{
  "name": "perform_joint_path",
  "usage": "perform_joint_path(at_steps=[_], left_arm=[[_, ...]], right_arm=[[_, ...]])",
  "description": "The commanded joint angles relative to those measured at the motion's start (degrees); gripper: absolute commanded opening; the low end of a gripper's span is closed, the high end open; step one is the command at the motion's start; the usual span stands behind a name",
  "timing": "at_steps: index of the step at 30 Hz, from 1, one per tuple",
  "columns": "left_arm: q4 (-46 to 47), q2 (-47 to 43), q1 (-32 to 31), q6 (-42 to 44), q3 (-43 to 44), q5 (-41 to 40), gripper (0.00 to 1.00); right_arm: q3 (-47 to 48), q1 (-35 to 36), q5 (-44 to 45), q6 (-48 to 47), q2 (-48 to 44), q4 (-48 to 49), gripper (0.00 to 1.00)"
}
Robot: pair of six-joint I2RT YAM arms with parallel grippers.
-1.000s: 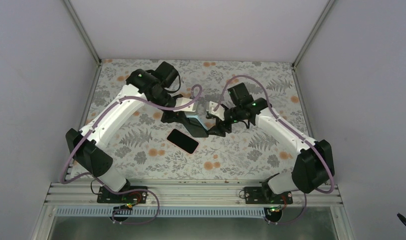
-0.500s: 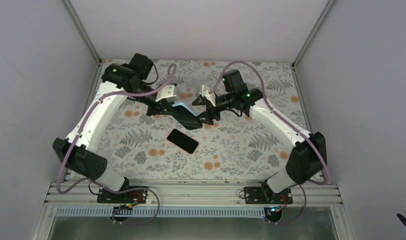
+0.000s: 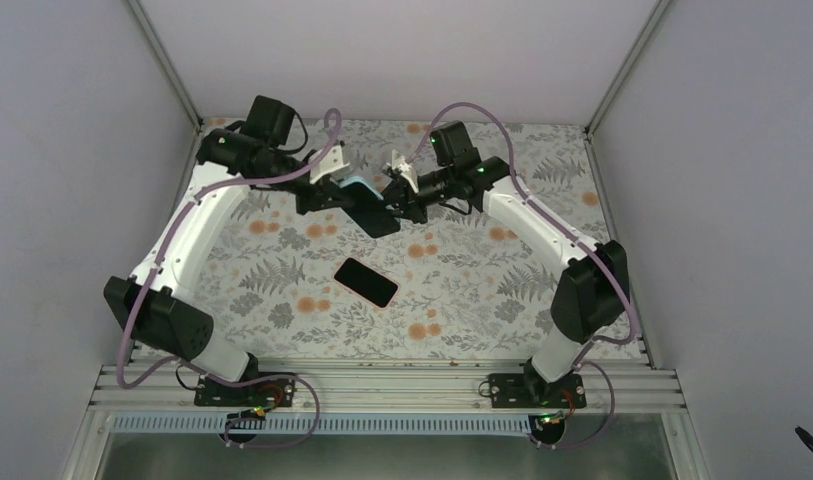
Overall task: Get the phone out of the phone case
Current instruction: Remove the phone case from the phone.
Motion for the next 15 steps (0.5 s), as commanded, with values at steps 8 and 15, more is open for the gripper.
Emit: perform_joint_path(at_steps=[8, 15], left_arm=[[29.6, -0.9, 0.1, -2.5, 2.2, -11.2, 0.86], [42.6, -5.3, -3.4, -7.0, -1.7, -14.0, 1.00]], right_arm=[[-2.9, -3.7, -7.1, 22.4, -11.4, 20.1, 0.03], [-4.7, -14.4, 23.3, 39.0, -10.8, 28.0, 0.03]])
